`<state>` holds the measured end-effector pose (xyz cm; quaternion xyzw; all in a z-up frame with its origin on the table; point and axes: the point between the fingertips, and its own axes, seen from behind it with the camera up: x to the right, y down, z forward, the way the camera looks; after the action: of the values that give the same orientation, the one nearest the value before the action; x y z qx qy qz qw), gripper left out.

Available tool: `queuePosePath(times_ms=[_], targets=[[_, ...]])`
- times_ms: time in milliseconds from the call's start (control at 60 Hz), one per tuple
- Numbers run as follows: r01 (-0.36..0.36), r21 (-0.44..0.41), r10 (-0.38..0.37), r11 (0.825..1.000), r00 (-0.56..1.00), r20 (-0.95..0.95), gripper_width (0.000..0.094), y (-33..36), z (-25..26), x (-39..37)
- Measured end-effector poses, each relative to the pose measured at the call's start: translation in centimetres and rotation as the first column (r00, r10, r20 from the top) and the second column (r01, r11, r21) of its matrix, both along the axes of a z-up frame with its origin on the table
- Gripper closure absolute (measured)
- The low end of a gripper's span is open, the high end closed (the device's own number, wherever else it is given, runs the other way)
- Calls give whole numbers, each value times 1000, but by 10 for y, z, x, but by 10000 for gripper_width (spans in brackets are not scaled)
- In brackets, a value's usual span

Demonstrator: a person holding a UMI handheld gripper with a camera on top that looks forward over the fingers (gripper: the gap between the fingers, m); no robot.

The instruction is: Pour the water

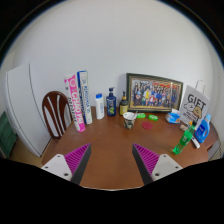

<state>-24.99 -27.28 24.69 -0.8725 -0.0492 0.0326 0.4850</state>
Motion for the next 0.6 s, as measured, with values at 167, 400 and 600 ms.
queuePosePath(times_ms=[167,400,600], targets=[[65,9,-65,998,998,18,81,0,-14,54],[194,49,-197,980,979,55,79,-7,-50,190],[276,108,-285,955,956,76,78,13,-81,306]])
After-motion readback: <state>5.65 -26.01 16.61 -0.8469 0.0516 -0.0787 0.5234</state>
